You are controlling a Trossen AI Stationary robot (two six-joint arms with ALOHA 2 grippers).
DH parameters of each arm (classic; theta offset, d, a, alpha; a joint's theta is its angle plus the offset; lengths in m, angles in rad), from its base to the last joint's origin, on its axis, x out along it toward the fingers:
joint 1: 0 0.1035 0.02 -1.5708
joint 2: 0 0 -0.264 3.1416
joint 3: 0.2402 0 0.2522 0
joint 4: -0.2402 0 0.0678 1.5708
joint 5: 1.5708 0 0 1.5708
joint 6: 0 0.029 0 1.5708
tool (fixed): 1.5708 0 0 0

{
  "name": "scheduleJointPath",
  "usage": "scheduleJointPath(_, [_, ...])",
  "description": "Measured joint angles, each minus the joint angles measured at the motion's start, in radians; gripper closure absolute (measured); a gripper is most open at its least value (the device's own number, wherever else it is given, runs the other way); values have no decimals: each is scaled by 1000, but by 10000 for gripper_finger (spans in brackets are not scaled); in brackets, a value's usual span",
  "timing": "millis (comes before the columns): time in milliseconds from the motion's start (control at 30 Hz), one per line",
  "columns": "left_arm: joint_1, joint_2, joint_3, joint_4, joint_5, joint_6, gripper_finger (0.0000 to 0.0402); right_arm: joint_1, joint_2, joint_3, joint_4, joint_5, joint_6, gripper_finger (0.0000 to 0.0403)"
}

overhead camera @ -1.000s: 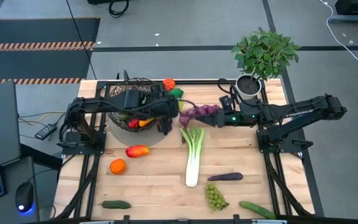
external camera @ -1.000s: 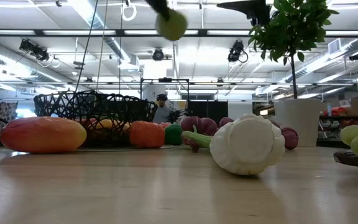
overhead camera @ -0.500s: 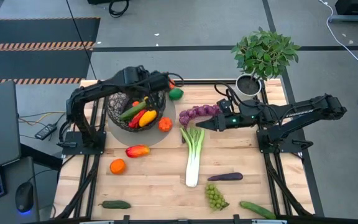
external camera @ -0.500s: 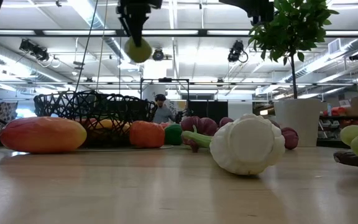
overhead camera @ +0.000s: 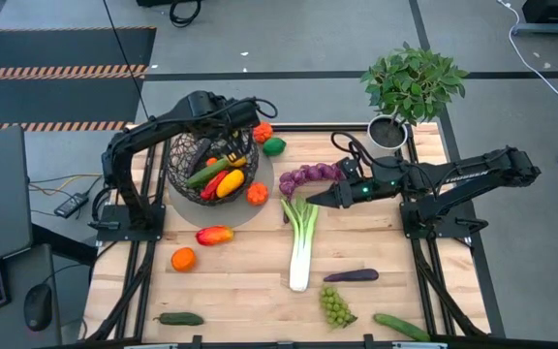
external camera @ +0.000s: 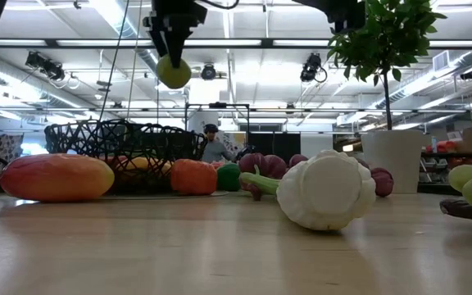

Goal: Build produce basket
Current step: Put the green apple into the wire basket

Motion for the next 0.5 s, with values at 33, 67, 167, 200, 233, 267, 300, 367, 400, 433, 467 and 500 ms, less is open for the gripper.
scheduleJointPath(33, [0, 0, 0, 0, 4, 2, 88, 0, 0, 0, -1, -1, 0, 10])
scheduleJointPath(67, [-1, 0, 0, 0, 7, 4, 88, 0, 0, 0, -1, -1, 0, 10])
scheduleJointPath(167, [-2, 0, 0, 0, 13, 6, 88, 0, 0, 0, -3, -1, -2, 10])
scheduleJointPath(200, [-2, 0, 0, 0, 12, 6, 88, 0, 0, 0, -4, -1, -3, 10])
scheduleJointPath(233, [-2, 0, 0, 0, 12, 10, 88, 0, 0, 0, -5, -1, -4, 10])
scheduleJointPath(267, [0, 0, -3, 1, 12, 23, 88, 0, 0, 0, -5, -1, -7, 10])
scheduleJointPath(300, [2, 0, -13, 2, 12, 37, 88, 0, 0, 0, -5, -1, -8, 10])
scheduleJointPath(367, [12, 1, -49, 0, 16, 62, 88, -1, 0, 0, -6, -1, -10, 10])
scheduleJointPath(400, [19, 2, -73, 2, 26, 64, 88, -1, 0, 0, -6, -1, -11, 10])
scheduleJointPath(433, [27, 3, -102, 2, 41, 63, 88, -1, 0, 0, -7, -1, -15, 10])
scheduleJointPath(467, [35, 3, -133, -1, 54, 57, 88, -1, 0, 0, -6, -1, -19, 10])
scheduleJointPath(500, [41, 3, -166, 0, 67, 52, 88, -1, 0, 0, -6, -1, -23, 10])
